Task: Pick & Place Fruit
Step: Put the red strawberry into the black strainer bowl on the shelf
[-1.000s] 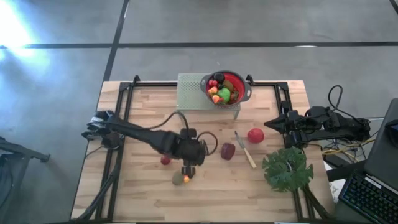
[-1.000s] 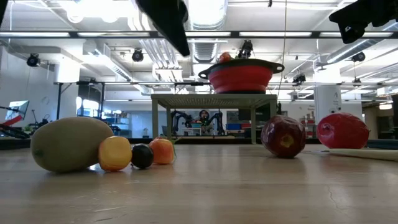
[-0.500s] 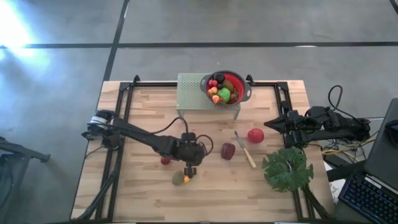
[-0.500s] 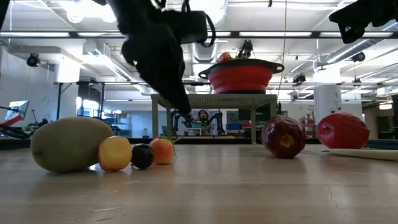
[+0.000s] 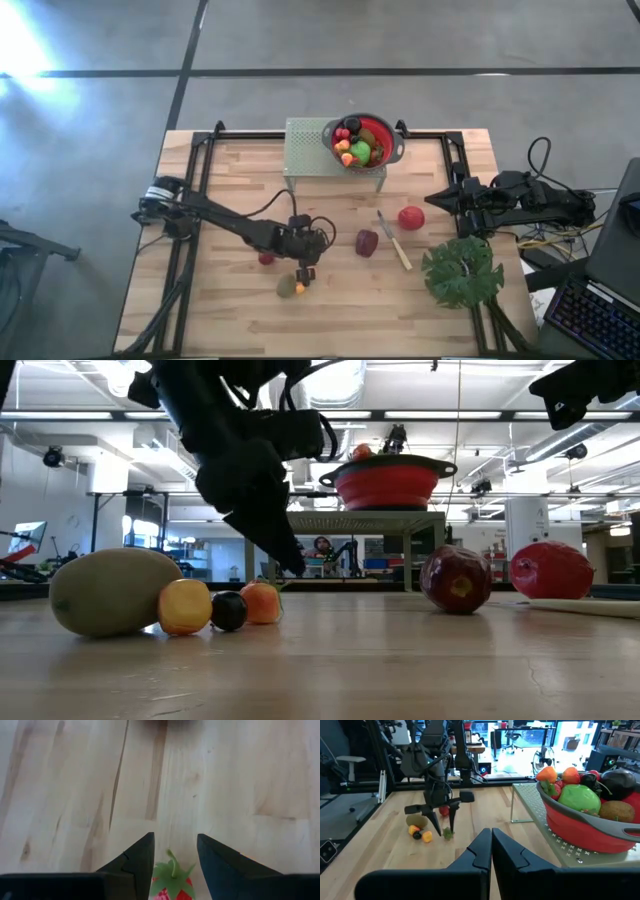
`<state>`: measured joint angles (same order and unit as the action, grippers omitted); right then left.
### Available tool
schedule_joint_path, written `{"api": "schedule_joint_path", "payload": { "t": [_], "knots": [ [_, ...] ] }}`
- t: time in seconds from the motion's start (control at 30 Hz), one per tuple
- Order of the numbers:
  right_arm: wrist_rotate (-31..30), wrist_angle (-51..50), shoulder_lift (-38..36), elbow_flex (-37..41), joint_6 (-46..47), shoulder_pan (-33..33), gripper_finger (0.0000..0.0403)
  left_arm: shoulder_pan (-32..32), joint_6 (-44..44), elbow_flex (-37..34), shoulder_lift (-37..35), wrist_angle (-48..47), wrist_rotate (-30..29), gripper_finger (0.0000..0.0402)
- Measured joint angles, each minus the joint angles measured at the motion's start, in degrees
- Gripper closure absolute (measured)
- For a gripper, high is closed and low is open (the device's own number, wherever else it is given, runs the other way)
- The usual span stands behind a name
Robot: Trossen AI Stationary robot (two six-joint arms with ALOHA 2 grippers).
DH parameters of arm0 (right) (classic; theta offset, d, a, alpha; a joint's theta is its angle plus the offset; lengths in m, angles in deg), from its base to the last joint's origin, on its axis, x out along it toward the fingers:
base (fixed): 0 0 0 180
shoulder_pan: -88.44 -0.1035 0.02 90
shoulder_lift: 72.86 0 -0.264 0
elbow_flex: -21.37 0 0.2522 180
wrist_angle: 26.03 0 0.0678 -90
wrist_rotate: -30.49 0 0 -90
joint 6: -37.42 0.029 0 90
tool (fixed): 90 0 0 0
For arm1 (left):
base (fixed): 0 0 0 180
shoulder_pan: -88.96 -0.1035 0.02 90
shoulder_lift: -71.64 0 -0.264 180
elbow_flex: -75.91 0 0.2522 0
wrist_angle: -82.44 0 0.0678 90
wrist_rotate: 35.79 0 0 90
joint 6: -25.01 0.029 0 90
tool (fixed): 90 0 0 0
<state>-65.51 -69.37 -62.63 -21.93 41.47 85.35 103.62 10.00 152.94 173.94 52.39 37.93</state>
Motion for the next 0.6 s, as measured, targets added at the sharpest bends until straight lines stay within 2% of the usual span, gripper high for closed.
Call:
{"api": "schedule_joint_path", "payload": {
  "t": [0.33,0.6],
  "knots": [
    [0.0,0.0,0.0,0.0,0.0,0.0,0.0394,-0.2,-0.2,-3.6,0.0,5.9,-0.1,0.0248],
    [0.0,0.0,0.0,0.0,0.0,0.0,0.0394,-0.4,-1.1,-5.3,0.0,6.5,-0.1,0.0256]
  ]
}}
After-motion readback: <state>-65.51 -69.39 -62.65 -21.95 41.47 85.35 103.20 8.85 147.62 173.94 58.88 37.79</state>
